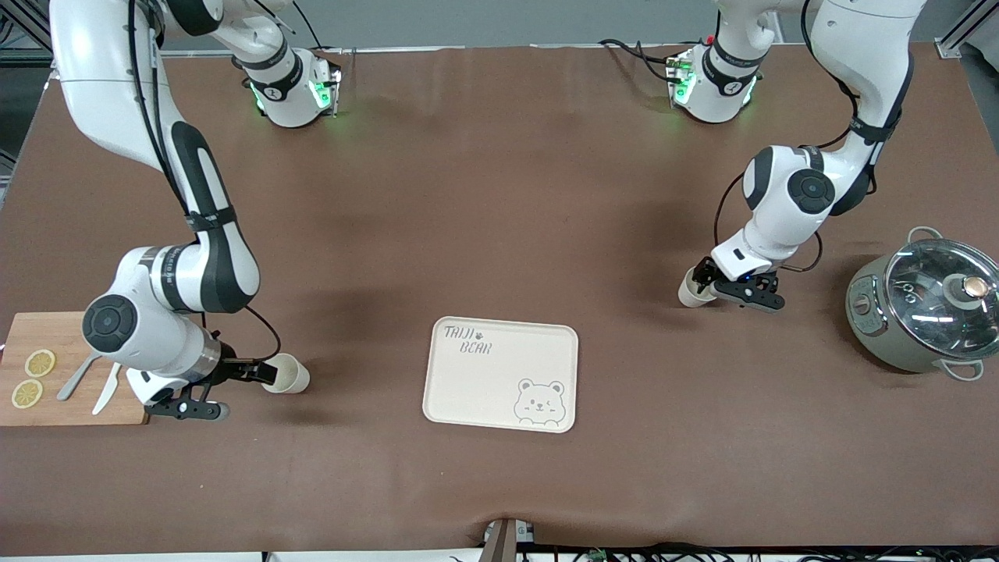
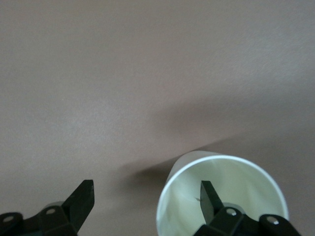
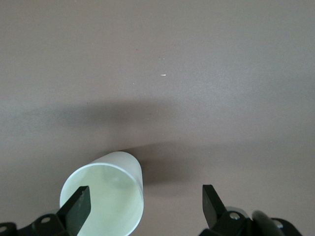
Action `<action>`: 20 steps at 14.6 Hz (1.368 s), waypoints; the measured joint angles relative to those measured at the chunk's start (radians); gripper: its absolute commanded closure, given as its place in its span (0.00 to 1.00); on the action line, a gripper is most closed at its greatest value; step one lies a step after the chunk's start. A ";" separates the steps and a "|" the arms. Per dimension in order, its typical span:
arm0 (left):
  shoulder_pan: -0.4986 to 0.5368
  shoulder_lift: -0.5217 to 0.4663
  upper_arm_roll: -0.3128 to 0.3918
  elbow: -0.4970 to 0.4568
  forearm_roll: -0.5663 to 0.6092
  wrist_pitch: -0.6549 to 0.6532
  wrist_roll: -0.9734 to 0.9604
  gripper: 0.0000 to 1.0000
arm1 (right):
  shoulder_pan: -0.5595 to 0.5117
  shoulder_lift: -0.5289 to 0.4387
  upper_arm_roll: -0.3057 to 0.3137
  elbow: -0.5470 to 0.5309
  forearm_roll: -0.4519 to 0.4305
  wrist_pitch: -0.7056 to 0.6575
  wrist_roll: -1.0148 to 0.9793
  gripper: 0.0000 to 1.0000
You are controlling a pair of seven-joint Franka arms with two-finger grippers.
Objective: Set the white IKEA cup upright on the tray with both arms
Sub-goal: 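Lower both grippers around the white cups and close them on the rims, then lift the cup with the left gripper and carry it over the tray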
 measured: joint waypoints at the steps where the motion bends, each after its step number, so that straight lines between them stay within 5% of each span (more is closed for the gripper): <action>1: 0.009 0.001 0.000 -0.002 0.000 0.002 0.001 1.00 | 0.000 0.007 0.000 0.000 0.000 0.006 0.000 0.00; 16: 0.016 -0.009 -0.030 0.023 0.000 0.010 -0.073 1.00 | 0.011 0.080 0.006 -0.045 0.000 0.143 -0.014 0.00; 20: 0.002 -0.016 -0.119 0.186 0.000 -0.234 -0.238 1.00 | 0.011 0.080 0.006 -0.045 0.000 0.144 -0.014 0.57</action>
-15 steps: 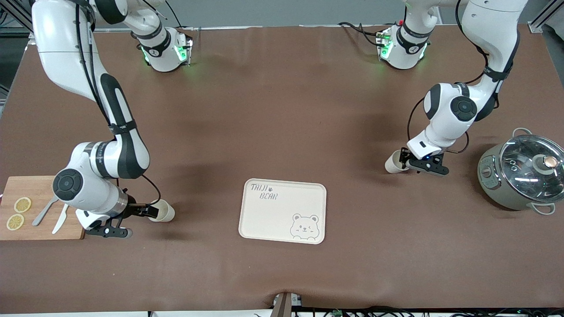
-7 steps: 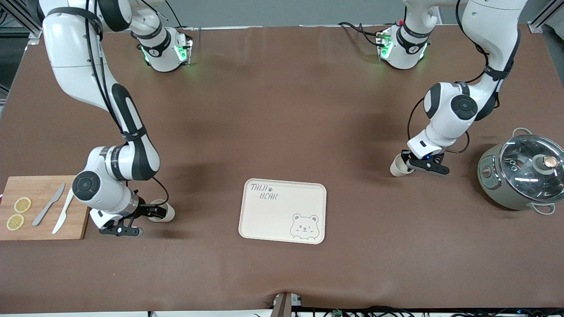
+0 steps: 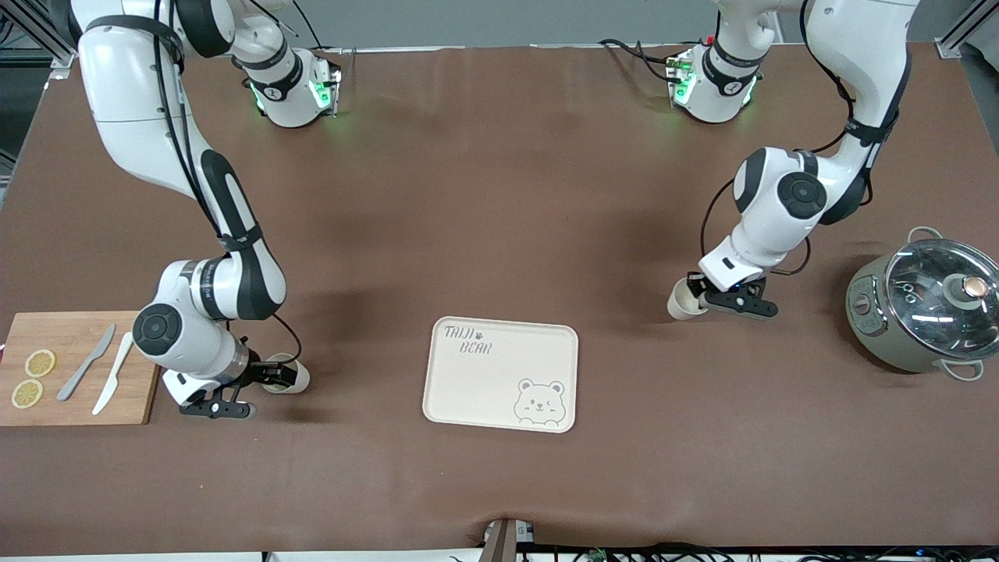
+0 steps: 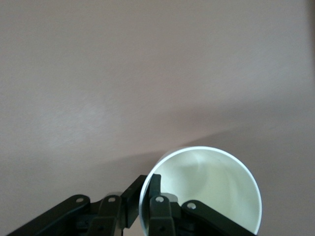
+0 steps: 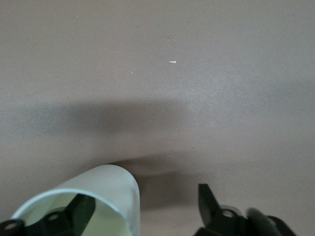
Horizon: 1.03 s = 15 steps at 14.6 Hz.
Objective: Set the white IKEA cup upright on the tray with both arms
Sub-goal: 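Lift the cup with the left gripper and carry it over the tray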
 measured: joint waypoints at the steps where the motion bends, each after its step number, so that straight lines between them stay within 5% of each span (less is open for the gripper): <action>1: -0.005 -0.002 -0.017 0.060 0.000 -0.084 -0.036 1.00 | 0.000 0.000 -0.001 0.000 0.000 0.000 0.000 0.65; 7: -0.087 0.036 -0.033 0.322 0.000 -0.315 -0.224 1.00 | -0.001 0.000 -0.001 0.000 0.000 0.000 0.000 1.00; 15: -0.258 0.348 -0.009 0.679 0.008 -0.412 -0.476 1.00 | -0.001 -0.002 0.001 0.002 0.002 0.001 0.000 1.00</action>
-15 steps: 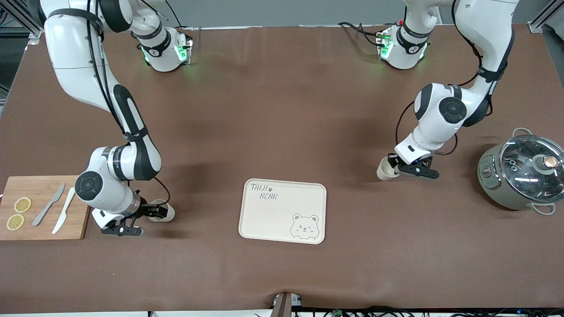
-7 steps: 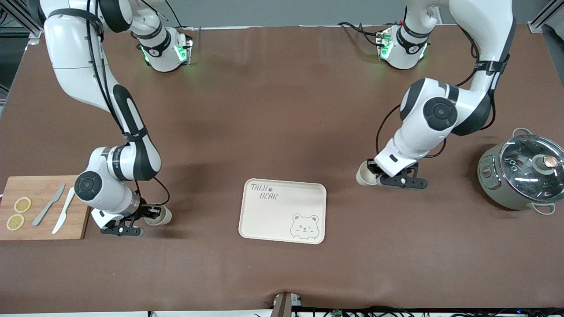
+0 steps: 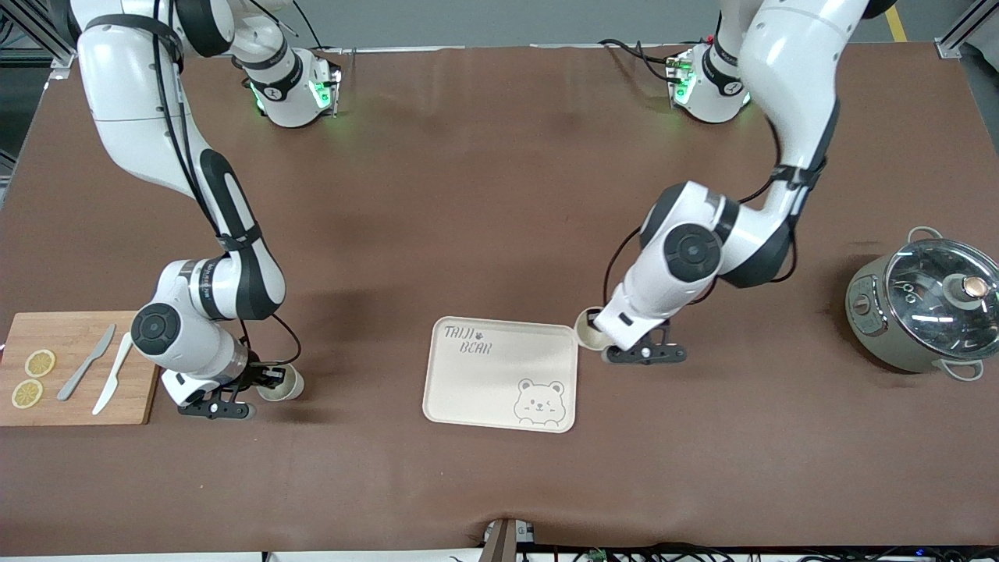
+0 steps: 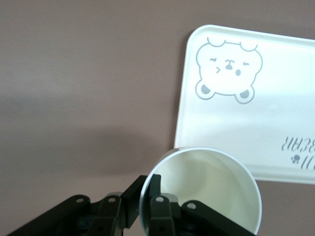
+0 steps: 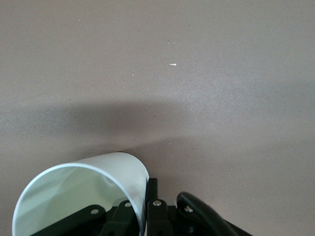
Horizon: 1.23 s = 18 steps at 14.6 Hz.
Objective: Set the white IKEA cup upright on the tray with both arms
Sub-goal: 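Lift the cup with the left gripper and carry it over the tray, then lower the left cup onto the tray while the right gripper carries its cup over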
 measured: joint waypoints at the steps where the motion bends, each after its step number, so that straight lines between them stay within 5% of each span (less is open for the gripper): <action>1: -0.025 0.031 0.014 0.026 0.015 0.000 -0.027 1.00 | 0.000 0.000 0.000 0.001 0.000 0.000 0.000 1.00; 7: -0.085 0.136 0.052 0.136 0.038 0.005 -0.101 1.00 | 0.008 -0.003 0.037 0.061 0.000 -0.097 0.067 1.00; 18: -0.160 0.211 0.102 0.145 0.038 0.160 -0.184 1.00 | 0.084 -0.021 0.157 0.267 0.002 -0.320 0.509 1.00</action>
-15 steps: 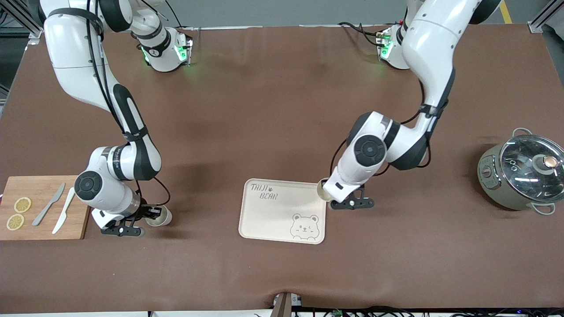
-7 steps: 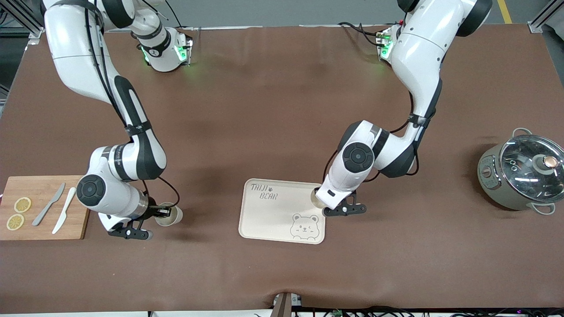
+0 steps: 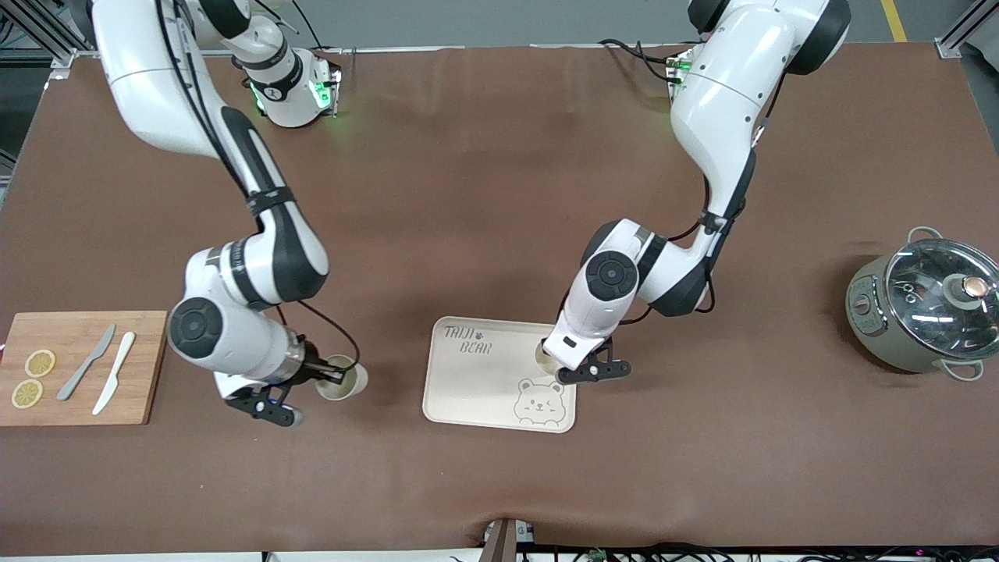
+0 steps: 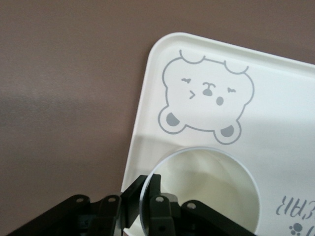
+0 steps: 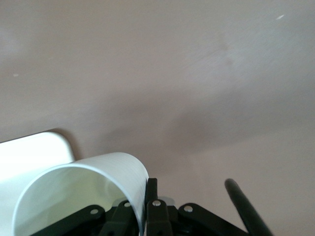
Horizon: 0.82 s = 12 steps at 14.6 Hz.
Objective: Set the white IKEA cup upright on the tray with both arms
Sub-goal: 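Lower the left cup onto the tray while the right gripper carries its cup over, then set the right gripper's cup upright on the tray beside the other cup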
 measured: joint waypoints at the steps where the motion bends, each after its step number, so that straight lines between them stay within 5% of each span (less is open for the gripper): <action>1: -0.003 0.002 0.000 0.003 0.000 0.001 -0.007 1.00 | 0.023 0.000 0.001 0.007 0.000 0.002 0.045 1.00; 12: -0.005 0.008 0.005 0.011 0.000 0.001 -0.010 1.00 | 0.190 0.094 0.001 0.059 -0.002 0.137 0.335 1.00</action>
